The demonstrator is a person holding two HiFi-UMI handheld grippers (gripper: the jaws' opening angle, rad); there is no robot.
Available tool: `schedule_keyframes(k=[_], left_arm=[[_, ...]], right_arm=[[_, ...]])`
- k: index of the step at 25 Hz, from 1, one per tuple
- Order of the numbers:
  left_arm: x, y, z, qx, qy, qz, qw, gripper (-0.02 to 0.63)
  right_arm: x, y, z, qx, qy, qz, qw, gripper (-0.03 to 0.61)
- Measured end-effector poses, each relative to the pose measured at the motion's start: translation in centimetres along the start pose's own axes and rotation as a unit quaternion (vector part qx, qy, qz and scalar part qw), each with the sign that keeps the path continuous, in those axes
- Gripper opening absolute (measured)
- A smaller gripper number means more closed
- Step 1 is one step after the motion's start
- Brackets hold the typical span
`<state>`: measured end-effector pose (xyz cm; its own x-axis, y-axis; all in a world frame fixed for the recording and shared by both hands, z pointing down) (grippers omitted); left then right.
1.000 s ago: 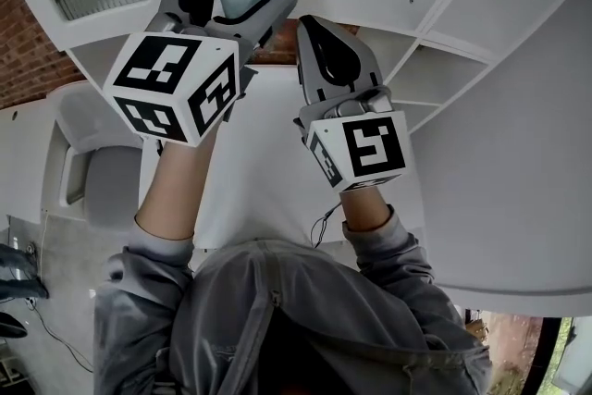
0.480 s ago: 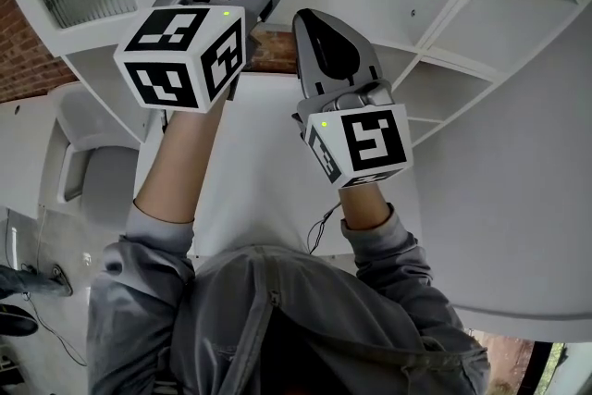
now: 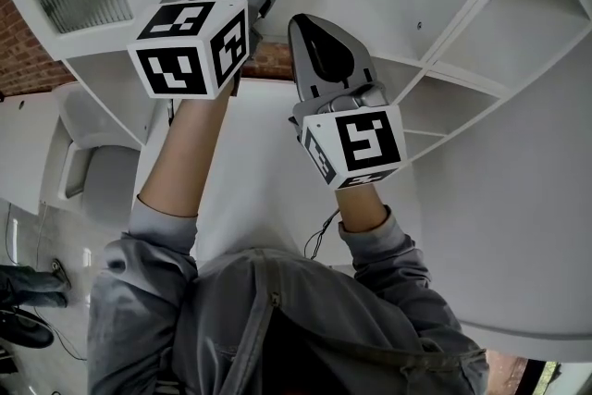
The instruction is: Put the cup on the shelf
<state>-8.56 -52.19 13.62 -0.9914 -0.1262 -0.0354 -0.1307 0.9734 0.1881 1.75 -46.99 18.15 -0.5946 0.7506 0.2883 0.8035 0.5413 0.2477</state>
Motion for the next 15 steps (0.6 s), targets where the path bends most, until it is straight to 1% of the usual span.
schedule_keyframes(k=[8,15], left_arm=[[0.9,-0.7,-1.1,0.019,-0.004,0.017,0.9997,0.377],[1.3,-0.5,-1.2,0.017,-0.006,0.017,0.9997,0.377]], right_arm=[[-0.4,-0.6,-0.7,-0.004,-0.008,0.005,1.000,0.026],[0.3,-0.6,-0.5,-0.004,-0.008,0.007,1.000,0.027]])
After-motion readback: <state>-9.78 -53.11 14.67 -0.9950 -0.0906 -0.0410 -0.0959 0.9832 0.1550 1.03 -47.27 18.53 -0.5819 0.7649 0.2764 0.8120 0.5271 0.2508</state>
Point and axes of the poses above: the fingertips, and each gripper's own axes: y backward along the fingers, x to its left, z out of its top, the point moved 3 cm from there along y, backward along the fingers, and after that the axes turned 5 degrees about z, right-handed, at the moved point
